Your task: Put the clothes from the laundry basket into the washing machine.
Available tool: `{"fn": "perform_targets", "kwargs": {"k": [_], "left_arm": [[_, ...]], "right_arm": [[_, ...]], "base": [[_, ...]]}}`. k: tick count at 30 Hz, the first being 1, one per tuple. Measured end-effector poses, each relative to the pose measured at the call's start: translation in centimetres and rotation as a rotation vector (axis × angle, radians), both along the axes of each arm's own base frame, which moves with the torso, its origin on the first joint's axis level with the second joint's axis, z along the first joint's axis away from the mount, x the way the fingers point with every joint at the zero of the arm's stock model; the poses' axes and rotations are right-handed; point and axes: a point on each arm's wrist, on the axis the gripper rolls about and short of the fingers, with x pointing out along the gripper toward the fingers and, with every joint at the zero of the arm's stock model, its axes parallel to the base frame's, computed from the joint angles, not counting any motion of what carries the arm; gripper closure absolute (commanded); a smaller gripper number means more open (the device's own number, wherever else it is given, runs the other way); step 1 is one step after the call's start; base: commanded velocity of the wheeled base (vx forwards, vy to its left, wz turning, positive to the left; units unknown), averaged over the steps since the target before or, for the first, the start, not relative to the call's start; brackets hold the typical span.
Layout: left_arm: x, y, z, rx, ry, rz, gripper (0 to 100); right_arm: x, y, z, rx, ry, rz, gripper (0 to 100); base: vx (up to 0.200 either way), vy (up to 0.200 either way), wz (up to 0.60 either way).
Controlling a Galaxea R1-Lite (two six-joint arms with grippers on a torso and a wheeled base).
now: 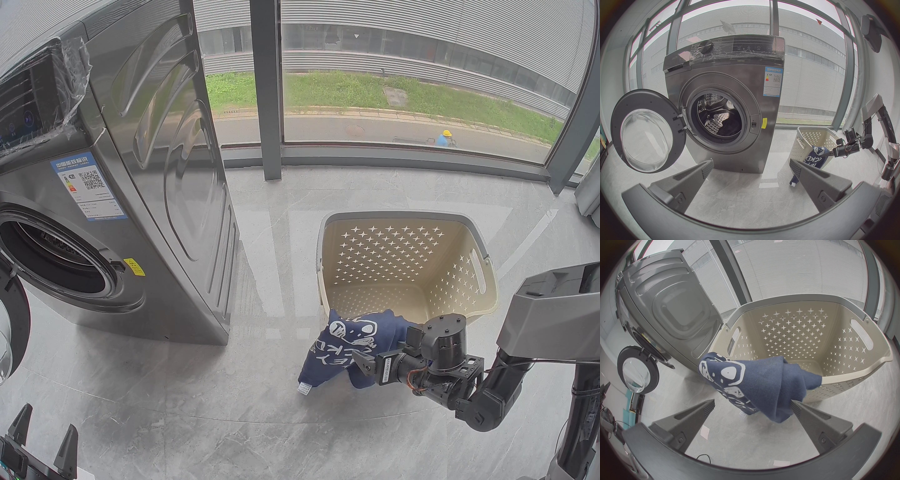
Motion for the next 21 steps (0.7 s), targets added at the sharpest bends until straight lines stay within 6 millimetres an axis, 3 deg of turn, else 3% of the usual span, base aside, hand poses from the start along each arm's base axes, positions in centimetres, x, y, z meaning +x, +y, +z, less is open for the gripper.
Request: {"fn": "perform_targets", "kwargs": {"k": [16,17,21], "left_arm": [[0.0,0.0,0.0,-0.002,0.0,-0.001,0],[0.0,0.0,0.0,-0.002,0.0,0.0,0],[0.0,0.0,0.0,-0.002,0.0,0.0,0]], "right_arm": [[1.7,0.7,-1.9,0.021,-0.042,-0.024,0],[1.8,0.8,-1.9,0.025,-0.048,-0.025,100],[1.9,0.8,-2.0,0.03,-0.056,-0.024,100]], "base": [[0.0,0.0,0.0],[0.0,0.0,0.0],[0.0,0.0,0.0]]}}
